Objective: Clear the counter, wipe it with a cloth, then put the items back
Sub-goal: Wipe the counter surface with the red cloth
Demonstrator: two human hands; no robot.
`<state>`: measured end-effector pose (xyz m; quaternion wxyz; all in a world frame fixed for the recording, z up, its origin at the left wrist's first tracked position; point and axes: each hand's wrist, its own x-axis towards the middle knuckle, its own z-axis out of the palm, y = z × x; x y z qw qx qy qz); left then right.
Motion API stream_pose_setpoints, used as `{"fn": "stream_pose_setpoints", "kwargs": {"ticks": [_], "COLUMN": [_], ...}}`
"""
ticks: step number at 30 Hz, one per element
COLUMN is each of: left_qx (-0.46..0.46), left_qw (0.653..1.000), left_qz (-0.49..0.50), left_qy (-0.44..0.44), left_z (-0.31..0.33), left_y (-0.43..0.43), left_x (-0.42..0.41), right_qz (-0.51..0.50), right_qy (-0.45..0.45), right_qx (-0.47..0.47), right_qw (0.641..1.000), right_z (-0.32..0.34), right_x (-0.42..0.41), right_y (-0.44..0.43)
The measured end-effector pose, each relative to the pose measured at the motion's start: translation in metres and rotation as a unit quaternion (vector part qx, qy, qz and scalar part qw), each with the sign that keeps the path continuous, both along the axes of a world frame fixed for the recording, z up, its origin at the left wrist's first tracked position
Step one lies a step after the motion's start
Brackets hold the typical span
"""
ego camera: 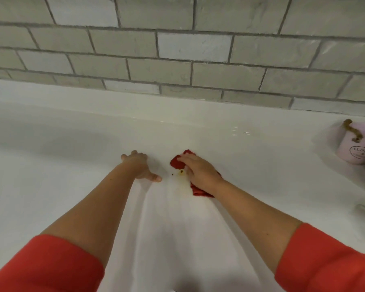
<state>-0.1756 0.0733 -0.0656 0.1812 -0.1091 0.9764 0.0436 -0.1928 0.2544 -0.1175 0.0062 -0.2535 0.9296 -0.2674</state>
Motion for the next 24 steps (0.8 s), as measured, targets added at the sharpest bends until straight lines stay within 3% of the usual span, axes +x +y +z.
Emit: {"fn": "stream_pose_setpoints", "kwargs": {"ticks": [7,11,13,16,20,24], "left_qx": [0.147,0.196,0.189,0.14,0.058,0.008], "left_qw": [0.975,0.962,0.967,0.983,0.996,0.998], "left_qz": [0.029,-0.006,-0.01,-0.02,-0.042,-0.054], "left_qy": [0.164,0.188,0.169,0.114,0.055,0.028], "left_z": [-0.017,-0.019,-0.024,-0.025,-0.012,-0.002], "left_y": [-0.011,-0.024,-0.031,-0.035,-0.028,-0.022], "left_x": [0.033,0.053,0.063,0.071,0.07,0.065], "right_qz": [0.048,-0.043,-0.129,-0.225,-0.198,-0.105], "right_qy": [-0.102,-0.149,-0.128,-0.078,-0.042,-0.083], "right_qx": [-0.121,-0.231,-0.252,-0.175,-0.13,-0.185], "right_qw": [0.986,0.961,0.95,0.955,0.971,0.974], "right_z": [0.012,0.042,0.045,0.023,0.001,-0.002], "right_x": [0.059,0.052,0.045,0.051,0.076,0.108], "right_y": [-0.005,0.033,0.063,0.077,0.035,0.001]}}
